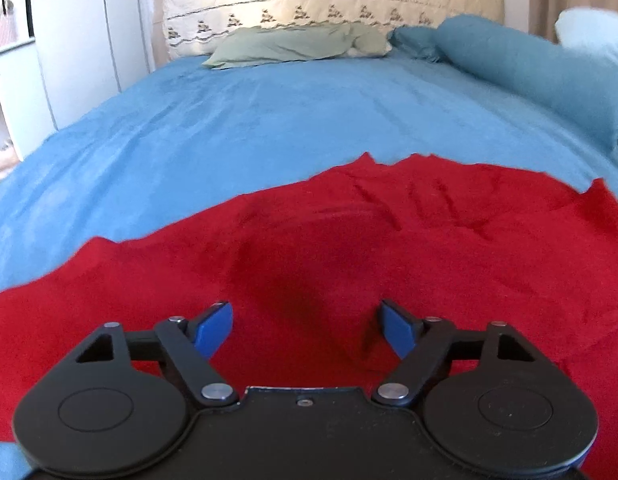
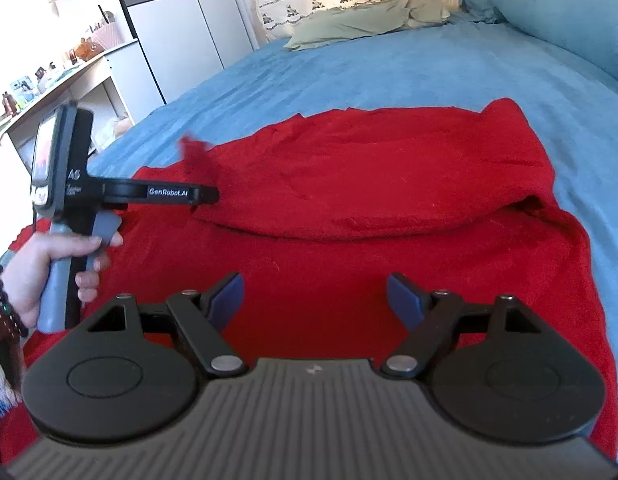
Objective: Fold small clothes
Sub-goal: 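Reach the left tool to the other sleeve and close on it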
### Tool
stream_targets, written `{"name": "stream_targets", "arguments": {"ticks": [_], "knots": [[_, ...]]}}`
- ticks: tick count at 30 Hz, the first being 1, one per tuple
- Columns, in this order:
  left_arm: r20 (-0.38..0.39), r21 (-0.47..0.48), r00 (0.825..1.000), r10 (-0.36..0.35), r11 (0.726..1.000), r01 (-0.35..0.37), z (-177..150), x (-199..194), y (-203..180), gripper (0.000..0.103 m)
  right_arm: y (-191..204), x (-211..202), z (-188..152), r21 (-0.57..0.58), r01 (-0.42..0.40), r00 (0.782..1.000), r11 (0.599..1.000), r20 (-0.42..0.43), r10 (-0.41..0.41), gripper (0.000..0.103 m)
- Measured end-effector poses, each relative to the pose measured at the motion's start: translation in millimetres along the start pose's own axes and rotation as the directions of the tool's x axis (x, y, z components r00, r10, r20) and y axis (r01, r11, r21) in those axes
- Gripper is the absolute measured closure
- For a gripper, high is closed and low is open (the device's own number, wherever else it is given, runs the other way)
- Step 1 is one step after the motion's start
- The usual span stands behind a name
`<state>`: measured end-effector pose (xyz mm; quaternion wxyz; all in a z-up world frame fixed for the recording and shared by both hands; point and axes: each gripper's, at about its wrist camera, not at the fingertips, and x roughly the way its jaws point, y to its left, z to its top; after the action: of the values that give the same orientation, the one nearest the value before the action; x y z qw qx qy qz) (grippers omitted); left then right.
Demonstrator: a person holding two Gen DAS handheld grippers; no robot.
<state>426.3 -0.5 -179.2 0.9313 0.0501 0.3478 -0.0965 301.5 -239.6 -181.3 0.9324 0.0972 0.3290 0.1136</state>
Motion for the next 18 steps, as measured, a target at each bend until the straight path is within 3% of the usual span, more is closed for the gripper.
{"name": "stream_targets", "arguments": {"ticks": [2,7,10,12,15,18], "knots": [[-0.002,-0.015,0.999,-0.052,0.999,0.052,-2.8,-1.2,-0.1,0.016,1.0,-0.7,1.9,-0.003,0.001,1.000,1.000,0.003,-0.001,0.009],[0.008,-0.079,0.997,-0.080,0.994,0.080,-0.5,-2.6,5.2,0.014,4.8,-2.8,3.1,-0.018,0.005,1.000,1.000,0.005,-0.005,0.009],[0.031,-0.224,0.996,-0.081,0.971,0.086,5.8,-9.2,24.9,0.014,7.4,-3.8,4.5,-0.027,0.010,1.000,1.000,0.005,-0.010,0.009],[0.004,-0.337,0.997,-0.073,0.939,0.070,6.5,-9.1,41.2,0.015,7.8,-4.1,4.6,-0.027,0.007,1.000,1.000,0.008,-0.007,0.009],[-0.015,-0.432,0.995,-0.102,0.898,0.086,1.8,-8.8,56.7,0.022,10.1,-1.6,4.2,-0.022,0.009,1.000,1.000,0.007,-0.009,0.009],[-0.037,-0.427,0.996,-0.080,0.903,0.057,3.8,-10.9,55.8,0.034,11.2,-0.2,5.0,-0.024,0.010,1.000,1.000,0.005,-0.010,0.009]]}}
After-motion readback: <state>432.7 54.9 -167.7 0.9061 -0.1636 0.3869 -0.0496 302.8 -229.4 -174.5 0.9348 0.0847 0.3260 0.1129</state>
